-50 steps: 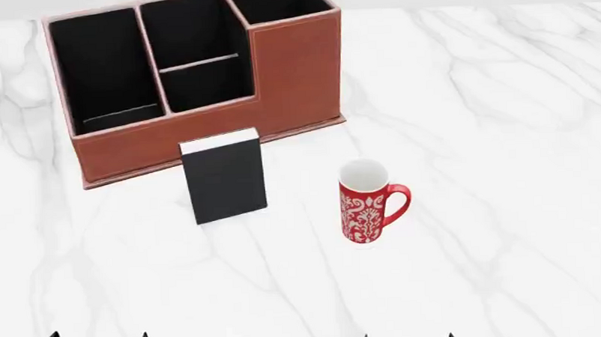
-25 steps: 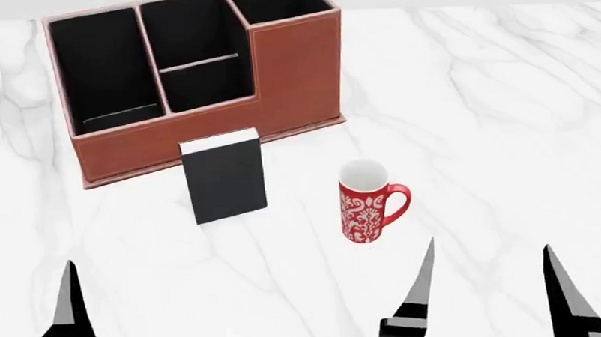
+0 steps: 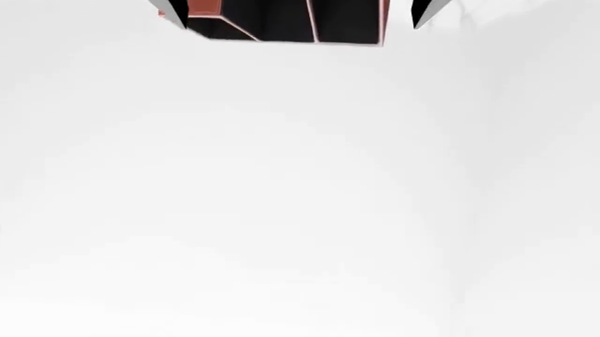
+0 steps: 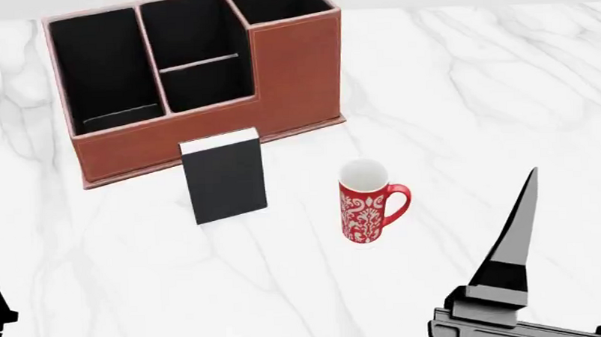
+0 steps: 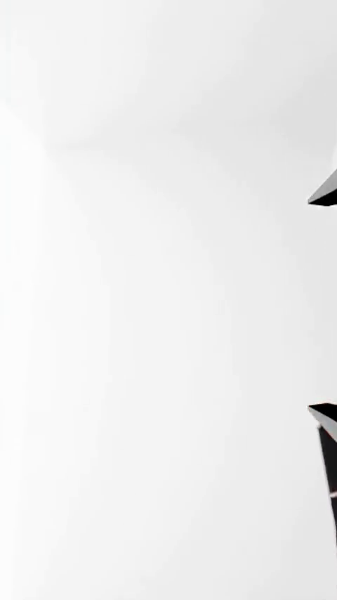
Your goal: Pick up the book and place it in the front compartment of the caddy.
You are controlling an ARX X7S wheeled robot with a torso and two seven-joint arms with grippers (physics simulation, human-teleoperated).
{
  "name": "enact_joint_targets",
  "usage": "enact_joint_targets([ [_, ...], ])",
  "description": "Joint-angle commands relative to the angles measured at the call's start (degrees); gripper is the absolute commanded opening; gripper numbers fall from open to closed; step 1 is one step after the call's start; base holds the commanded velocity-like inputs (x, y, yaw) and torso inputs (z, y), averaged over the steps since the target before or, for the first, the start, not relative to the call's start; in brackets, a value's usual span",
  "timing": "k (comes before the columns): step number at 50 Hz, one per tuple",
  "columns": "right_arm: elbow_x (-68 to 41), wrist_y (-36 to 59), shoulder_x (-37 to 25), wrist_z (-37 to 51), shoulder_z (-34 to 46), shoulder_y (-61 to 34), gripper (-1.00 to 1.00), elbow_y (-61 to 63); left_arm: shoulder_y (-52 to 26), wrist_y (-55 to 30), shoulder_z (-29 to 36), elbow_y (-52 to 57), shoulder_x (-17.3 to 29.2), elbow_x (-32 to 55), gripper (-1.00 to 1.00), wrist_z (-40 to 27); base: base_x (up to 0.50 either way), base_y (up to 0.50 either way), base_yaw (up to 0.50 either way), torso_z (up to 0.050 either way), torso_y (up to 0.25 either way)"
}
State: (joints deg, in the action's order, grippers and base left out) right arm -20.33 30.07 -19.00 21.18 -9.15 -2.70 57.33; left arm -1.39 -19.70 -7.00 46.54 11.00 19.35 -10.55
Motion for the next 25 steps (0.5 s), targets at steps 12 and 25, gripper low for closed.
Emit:
enact_joint_targets([
  [12,-5.2,-1.3,-6.8,7.2,1.9,0.4,1.00,1.1,0.0,-1.3,-0.4,3.4,1.2,2.2,1.00,-1.5,0.31,0.00,0.00,0.000,0.000],
  [25,-5.8,-1.8,-7.8,8.3,2.5,0.4,1.00,1.0,0.0,-1.6,-0.2,4.0,1.9,2.8,1.00,-2.3,0.50,0.00,0.00,0.000,0.000],
])
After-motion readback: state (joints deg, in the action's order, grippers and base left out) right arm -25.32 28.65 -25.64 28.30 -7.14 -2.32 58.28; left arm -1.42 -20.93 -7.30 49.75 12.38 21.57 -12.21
